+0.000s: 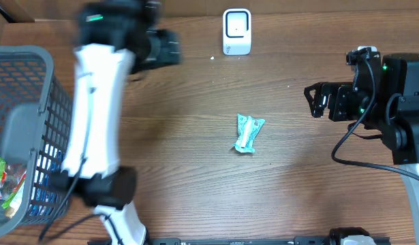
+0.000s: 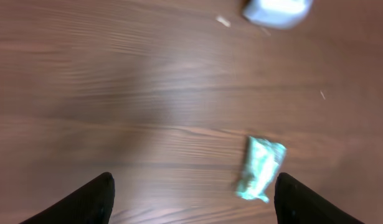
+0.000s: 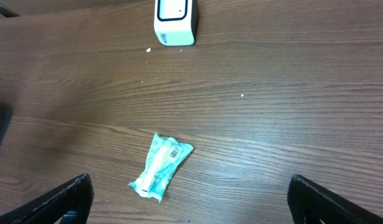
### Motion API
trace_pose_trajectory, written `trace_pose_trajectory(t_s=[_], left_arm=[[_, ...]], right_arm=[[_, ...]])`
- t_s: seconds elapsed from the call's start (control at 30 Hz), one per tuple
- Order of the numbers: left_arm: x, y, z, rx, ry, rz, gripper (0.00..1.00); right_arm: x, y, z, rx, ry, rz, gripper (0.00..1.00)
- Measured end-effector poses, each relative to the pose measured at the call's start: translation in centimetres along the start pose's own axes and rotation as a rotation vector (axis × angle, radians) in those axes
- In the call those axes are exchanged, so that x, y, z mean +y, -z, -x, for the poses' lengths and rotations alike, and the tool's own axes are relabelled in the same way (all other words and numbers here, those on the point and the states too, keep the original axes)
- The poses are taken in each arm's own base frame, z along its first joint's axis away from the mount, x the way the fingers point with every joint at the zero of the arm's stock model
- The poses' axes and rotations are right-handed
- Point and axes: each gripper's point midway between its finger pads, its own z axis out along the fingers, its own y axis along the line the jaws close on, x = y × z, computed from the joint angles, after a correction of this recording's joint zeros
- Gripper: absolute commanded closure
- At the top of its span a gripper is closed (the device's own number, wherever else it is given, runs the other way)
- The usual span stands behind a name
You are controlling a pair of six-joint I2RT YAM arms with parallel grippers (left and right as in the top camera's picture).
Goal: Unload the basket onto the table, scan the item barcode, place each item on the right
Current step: 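Return the left gripper to the basket and grasp the blue snack bar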
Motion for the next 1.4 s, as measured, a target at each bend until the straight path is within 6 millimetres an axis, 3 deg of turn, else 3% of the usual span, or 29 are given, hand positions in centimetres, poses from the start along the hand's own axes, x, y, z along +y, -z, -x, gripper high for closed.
trace_pose_trajectory(t_s=[0.13, 0.27, 0.3, 0.4, 0.47, 0.57, 0.7, 0.87, 0.9, 1.13, 1.27, 1.4], left_arm=[[9.4, 6.0, 0.1, -0.092, 0.207, 0.119, 0.3], [18.9, 9.9, 0.0, -0.187, 0.446, 0.23, 0.3], [20.4, 10.5, -0.3, -0.2, 0.486, 0.248, 0.3], [25.9, 12.5, -1.7, -0.233, 0.633, 0.321, 0.31], [30.2, 13.6, -3.8, -0.234, 0.759, 0.39, 0.32], [34.3, 13.7, -7.0, -0.19, 0.906, 0.45, 0.33], [36.6, 11.0, -10.1, -0.08, 1.007, 0.458, 0.34], [38.2, 4.7, -12.1, 0.015, 1.026, 0.439, 0.34], [38.4, 3.0, -12.9, 0.049, 1.032, 0.43, 0.35], [39.6, -3.5, -15.8, 0.093, 1.044, 0.42, 0.33], [39.0, -7.7, -19.2, 0.163, 1.054, 0.411, 0.3], [39.4, -9.3, -19.5, 0.108, 1.058, 0.415, 0.32]], right_arm=[[0.0, 0.0, 0.1, -0.003, 0.001, 0.0, 0.0], [0.0, 0.0, 0.0, 0.001, 0.0, 0.0, 0.0], [0.0, 0.0, -0.1, 0.004, -0.001, 0.0, 0.0], [0.0, 0.0, -0.1, 0.004, 0.0, 0.0, 0.0], [0.0, 0.0, -0.1, 0.004, -0.001, 0.0, 0.0], [0.0, 0.0, -0.1, 0.004, -0.001, 0.0, 0.0], [0.0, 0.0, 0.0, -0.001, 0.001, 0.001, 0.0], [0.0, 0.0, 0.1, -0.003, 0.001, 0.001, 0.0], [0.0, 0.0, 0.1, -0.002, 0.001, 0.001, 0.0], [-0.1, -1.0, -0.1, 0.027, -0.008, 0.009, 0.0], [-0.2, -2.1, -0.4, 0.06, -0.017, 0.021, 0.0], [-0.2, -2.6, -0.4, 0.07, -0.02, 0.029, 0.0]])
